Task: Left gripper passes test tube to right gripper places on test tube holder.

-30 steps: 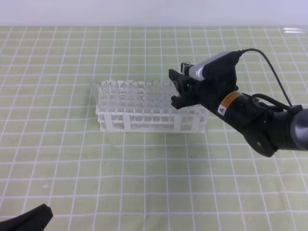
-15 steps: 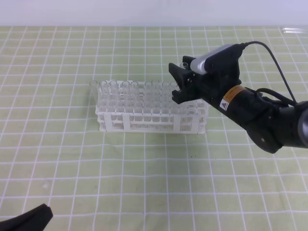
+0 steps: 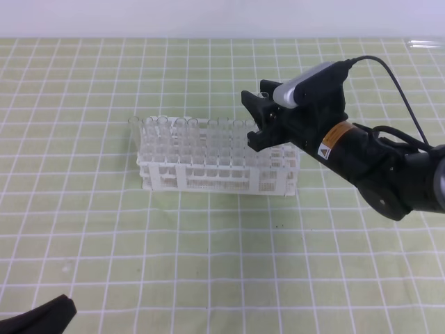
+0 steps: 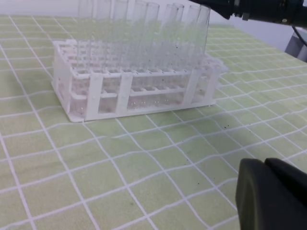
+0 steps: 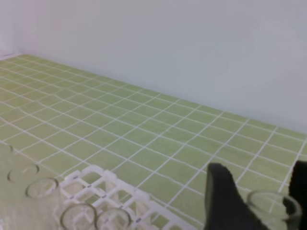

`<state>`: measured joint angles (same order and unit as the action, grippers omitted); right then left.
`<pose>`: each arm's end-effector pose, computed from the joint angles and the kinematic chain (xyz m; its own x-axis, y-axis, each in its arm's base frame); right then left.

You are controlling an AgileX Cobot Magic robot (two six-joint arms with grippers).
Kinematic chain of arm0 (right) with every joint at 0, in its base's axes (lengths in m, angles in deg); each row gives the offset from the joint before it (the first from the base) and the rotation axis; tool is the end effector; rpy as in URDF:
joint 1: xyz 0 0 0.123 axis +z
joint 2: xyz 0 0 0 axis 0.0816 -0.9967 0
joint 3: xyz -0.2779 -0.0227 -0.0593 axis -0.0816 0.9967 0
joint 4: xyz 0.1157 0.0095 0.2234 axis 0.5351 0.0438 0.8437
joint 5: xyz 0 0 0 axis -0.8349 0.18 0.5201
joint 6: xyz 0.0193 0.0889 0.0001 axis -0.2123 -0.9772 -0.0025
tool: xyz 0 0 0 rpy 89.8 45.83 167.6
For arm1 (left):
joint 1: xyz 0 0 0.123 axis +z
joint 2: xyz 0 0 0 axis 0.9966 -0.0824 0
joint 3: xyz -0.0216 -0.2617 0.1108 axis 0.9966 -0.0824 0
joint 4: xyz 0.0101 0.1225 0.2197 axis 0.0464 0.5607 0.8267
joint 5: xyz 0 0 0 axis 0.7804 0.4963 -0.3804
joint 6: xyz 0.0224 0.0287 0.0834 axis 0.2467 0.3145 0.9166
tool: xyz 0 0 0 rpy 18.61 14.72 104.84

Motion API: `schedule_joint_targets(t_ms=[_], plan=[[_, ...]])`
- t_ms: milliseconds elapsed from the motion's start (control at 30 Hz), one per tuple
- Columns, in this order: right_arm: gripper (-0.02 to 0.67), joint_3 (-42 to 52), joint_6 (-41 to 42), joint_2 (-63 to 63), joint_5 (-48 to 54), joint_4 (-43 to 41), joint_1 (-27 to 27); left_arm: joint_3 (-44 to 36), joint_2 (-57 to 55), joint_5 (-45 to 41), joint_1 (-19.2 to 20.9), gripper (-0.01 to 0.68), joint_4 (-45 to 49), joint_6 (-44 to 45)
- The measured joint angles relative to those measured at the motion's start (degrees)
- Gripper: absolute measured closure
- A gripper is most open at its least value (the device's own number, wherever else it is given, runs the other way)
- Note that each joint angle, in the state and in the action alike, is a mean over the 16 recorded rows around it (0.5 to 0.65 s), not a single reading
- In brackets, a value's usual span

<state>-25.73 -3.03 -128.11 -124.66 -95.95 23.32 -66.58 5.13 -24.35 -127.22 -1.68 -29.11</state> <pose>0.3491 0.2103 0.2131 -0.0554 -0.0118 -0.9984 -0.6664 0.7450 0.0282 0.0557 -0.0425 0.1915 -0.2313 -0.0235 -0.9726 0.5914 0.7904 -0.1597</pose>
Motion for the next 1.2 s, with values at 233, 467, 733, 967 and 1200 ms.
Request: schedule_joint_targets(t_ms=[233,467,733,967,1200], plan=[[0.415,0.00,-0.06,0.21,0.05,-0.12,0.00,0.07,0.00,-0.02,0.02,0.675,-0.01,-0.01],[0.498,0.00,-0.10,0.21,0.08,-0.03,0.00,0.26,0.02,-0.09,0.03,0.675,-0.04,-0.03],[0.558,0.01,-0.15,0.21,0.07,0.01,0.00,0.33,0.04,-0.11,0.05,0.675,-0.04,-0.03],[0.559,0.57,-0.11,0.49,-0.58,-0.02,0.00,0.46,0.09,-0.13,0.05,0.675,-0.06,-0.04],[0.559,2.44,0.09,1.01,-3.25,0.22,0.00,0.46,0.11,-0.13,0.04,0.675,-0.06,-0.04]])
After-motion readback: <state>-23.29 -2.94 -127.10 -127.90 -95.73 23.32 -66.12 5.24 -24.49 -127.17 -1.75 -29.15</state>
